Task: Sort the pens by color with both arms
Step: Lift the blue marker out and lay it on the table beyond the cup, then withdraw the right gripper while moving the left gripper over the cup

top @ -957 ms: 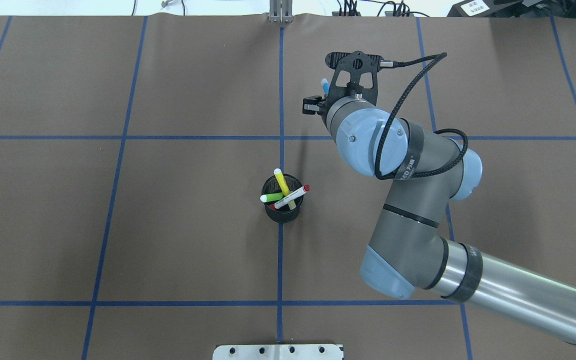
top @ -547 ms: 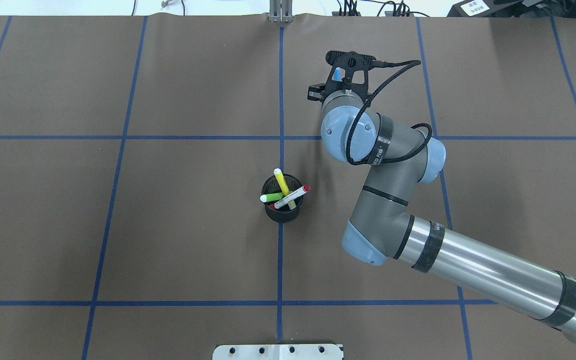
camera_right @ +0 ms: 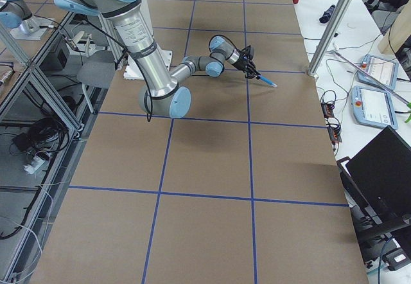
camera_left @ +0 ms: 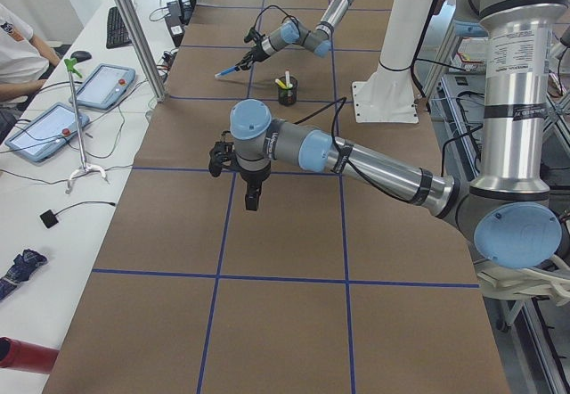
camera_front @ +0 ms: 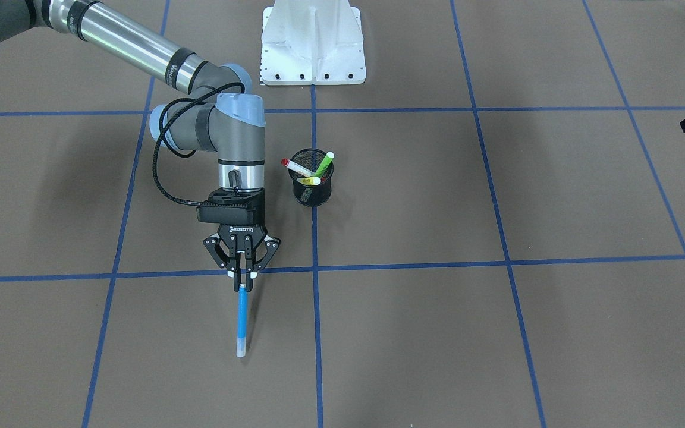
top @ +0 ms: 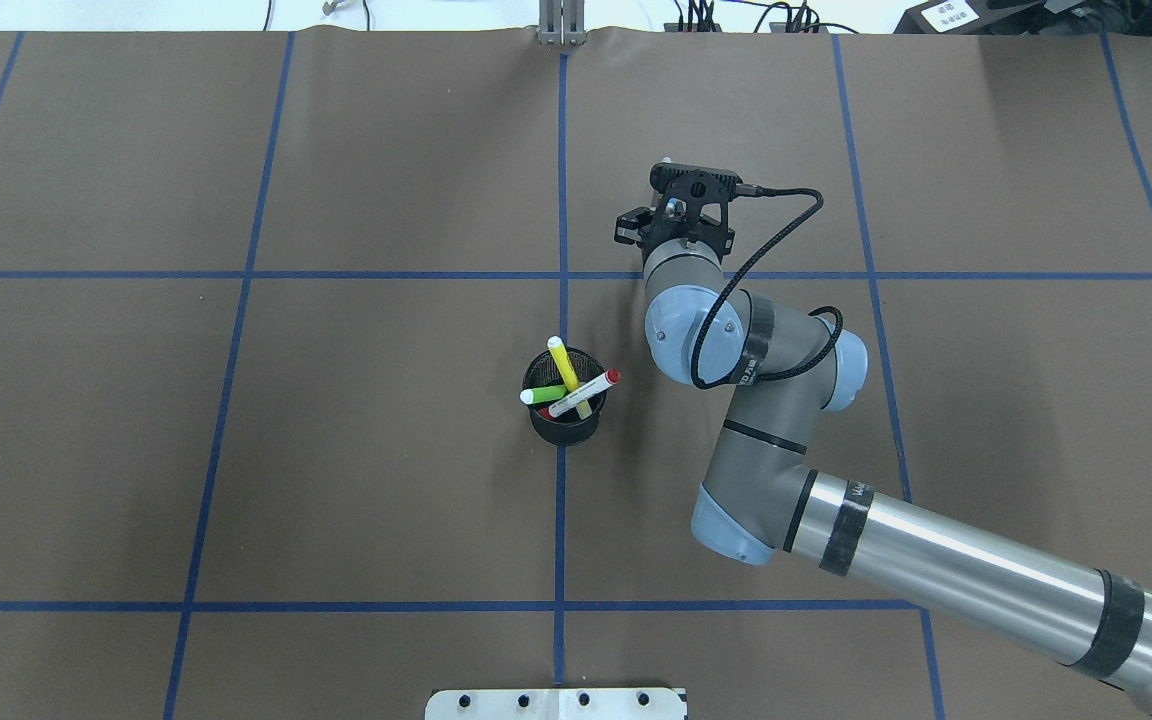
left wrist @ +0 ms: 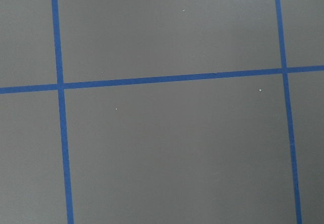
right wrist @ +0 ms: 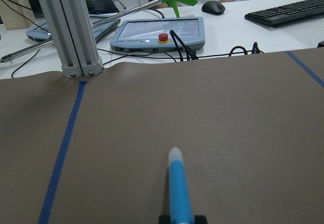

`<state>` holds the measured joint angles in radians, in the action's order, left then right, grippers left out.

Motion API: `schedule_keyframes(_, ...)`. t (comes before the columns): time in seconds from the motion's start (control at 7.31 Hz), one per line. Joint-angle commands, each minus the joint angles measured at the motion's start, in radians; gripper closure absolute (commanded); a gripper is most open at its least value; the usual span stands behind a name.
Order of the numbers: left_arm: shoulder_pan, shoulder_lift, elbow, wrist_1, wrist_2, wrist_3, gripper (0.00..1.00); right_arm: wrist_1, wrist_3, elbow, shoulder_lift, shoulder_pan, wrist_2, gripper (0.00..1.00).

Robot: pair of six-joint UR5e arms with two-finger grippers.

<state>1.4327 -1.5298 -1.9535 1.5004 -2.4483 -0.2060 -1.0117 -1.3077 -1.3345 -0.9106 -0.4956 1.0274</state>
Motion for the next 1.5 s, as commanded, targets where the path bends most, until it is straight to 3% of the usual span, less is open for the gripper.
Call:
schedule_keyframes(0.0,0.0,-0.003,-0.001,0.0,0.002,-0.001,0.0,0.057,0.005,0.0,-0.033,0.009,-0.001,0.85)
schedule_keyframes(0.14,0.0,-0.004,-0.002,0.001,0.002,-0.013,0.0,0.059,0.001,-0.006,-0.036,0.009,0.002,0.69)
schedule_keyframes(0.41,-0.002,-0.029,-0.01,0.0,0.003,-0.082,0.0,0.059,0.007,-0.018,-0.043,0.009,0.011,0.16)
schedule_keyframes(0.68,-0.021,-0.07,-0.021,-0.002,0.005,-0.195,0.0,0.058,0.01,-0.157,-0.126,0.008,0.066,0.02)
schedule_keyframes(0.82,-0.076,-0.102,-0.039,0.0,0.011,-0.317,0.0,0.047,0.011,-0.269,-0.187,0.0,0.118,0.02)
schedule_keyframes(0.96,-0.169,-0.143,-0.083,-0.002,0.096,-0.481,0.0,0.045,0.011,-0.355,-0.244,-0.02,0.166,0.01)
schedule_keyframes(1.23,-0.375,-0.241,-0.134,-0.017,0.262,-0.805,0.0,0.045,0.018,-0.469,-0.359,-0.14,0.372,0.02)
schedule_keyframes(1.37,-0.473,-0.333,-0.133,-0.075,0.323,-0.99,0.0,0.045,0.063,-0.512,-0.429,-0.24,0.522,0.01)
